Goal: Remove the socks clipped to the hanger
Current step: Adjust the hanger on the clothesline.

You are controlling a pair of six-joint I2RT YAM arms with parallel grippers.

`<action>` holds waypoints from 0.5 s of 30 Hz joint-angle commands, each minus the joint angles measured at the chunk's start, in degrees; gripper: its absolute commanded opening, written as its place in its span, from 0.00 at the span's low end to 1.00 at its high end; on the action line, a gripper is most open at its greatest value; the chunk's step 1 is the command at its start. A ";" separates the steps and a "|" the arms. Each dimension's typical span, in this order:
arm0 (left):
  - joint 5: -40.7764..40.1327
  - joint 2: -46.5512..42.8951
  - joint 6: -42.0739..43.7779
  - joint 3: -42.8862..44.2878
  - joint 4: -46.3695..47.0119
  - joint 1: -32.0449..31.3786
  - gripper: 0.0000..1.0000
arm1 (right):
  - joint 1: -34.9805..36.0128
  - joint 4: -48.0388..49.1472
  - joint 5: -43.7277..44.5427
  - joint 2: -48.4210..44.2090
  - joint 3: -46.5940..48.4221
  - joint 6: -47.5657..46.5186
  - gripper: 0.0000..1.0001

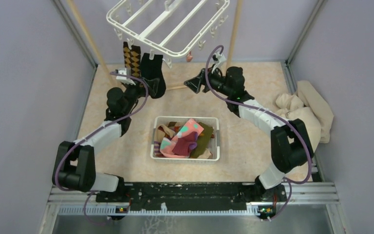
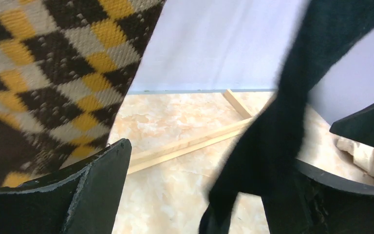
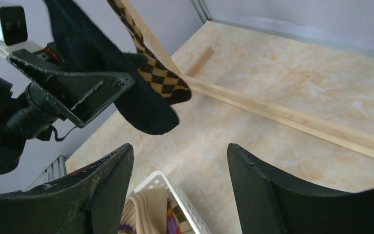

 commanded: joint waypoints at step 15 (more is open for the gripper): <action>11.88 5.01 -1.51 6.73 10.94 -0.32 0.00 | 0.69 6.32 -0.69 -1.84 0.88 -1.71 0.71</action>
